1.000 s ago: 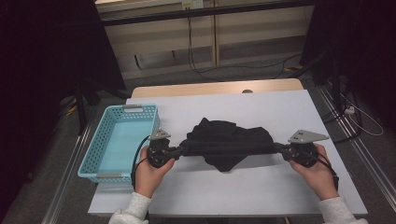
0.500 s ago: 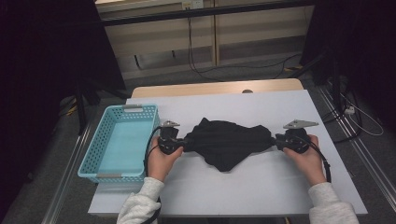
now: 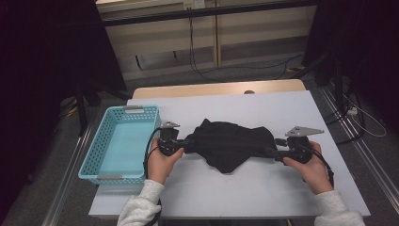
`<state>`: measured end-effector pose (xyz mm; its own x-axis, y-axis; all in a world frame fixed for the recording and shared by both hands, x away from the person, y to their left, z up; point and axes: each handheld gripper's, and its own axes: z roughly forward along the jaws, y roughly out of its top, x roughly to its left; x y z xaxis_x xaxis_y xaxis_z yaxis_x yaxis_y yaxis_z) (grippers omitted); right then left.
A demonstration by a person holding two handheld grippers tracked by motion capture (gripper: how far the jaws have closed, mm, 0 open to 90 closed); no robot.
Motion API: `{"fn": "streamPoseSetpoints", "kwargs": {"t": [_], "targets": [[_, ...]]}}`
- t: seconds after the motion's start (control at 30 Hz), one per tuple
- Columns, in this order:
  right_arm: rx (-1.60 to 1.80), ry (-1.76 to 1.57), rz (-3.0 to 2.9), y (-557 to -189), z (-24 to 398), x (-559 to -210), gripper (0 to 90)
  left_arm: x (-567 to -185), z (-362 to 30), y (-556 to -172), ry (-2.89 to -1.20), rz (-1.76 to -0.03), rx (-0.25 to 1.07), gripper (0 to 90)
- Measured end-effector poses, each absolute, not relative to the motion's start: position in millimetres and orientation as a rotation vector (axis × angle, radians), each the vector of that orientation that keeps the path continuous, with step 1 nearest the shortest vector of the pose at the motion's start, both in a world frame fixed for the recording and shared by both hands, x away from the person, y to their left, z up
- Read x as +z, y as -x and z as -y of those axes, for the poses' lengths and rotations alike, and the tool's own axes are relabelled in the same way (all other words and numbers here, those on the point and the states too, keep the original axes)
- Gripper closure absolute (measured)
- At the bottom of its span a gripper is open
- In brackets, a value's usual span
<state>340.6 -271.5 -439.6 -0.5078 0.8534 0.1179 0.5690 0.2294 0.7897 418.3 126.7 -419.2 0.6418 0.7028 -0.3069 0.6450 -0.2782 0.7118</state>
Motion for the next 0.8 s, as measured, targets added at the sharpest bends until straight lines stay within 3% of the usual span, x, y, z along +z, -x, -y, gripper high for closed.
{"fn": "streamPoseSetpoints", "kwargs": {"t": [0.37, 0.8], "targets": [[1.077, -1.078, -2.271, -329, 227, -445, 35.6, -421, -127, -420, -2.000, -1.069, 0.086, 85.6], [0.979, -1.033, -2.329, -337, 214, -461, 32.7, -412, -136, -422, -1.935, -1.113, 0.096, 85.7]]}}
